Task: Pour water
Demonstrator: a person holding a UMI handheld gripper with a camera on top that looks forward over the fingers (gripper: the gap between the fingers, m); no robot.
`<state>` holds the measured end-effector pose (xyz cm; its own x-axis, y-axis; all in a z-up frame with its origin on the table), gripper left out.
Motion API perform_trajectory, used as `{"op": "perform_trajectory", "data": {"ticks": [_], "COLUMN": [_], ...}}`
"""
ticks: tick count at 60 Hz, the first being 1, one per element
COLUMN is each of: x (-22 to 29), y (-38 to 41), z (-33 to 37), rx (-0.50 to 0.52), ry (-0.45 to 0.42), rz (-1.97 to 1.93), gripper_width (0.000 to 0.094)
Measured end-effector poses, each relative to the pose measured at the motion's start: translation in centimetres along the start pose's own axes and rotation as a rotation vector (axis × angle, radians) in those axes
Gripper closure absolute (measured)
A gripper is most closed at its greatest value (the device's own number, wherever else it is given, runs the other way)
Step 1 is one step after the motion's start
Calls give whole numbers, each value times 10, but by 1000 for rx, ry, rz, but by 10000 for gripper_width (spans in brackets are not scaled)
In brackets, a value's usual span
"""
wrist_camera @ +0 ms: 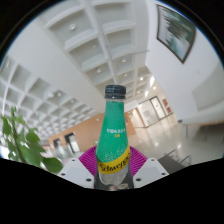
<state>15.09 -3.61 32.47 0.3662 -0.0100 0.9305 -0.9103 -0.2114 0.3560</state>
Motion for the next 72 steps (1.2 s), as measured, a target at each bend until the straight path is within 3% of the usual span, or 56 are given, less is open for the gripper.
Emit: {"op": "perform_trajectory", "data": {"ticks": [7,9,17,25,33,41,51,55,58,72], "x": [-9,-39,-104,-146,-176,-175,-173,-171,-170,-134], "y": [-65,-74,-125,-157,-176,-178,-176,-173,-168,-116], "z": [-5,-8,-14,-19,-10,-6,-7,1,8,104], "rx": [-183,-215,-284,-301,-334,-342,-369,-396,-410,-494], "ry": [80,117,295,398,450,419,482,534,553,608], "rz": [288,330,449,441,436,388,399,358,345,381], "gripper_width": [550,551,550,550,542,541,341,72,109,82]}}
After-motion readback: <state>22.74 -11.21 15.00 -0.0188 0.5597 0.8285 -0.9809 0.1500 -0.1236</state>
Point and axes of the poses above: the point between the fingertips, and its own axes, seen from behind it with the camera up: y to the left, x up, z backward, against the way the camera looks, the point moved 10 cm from there along z, backward, against the way the camera looks, and after that the axes turned 10 degrees about y, right-handed, at the moved point
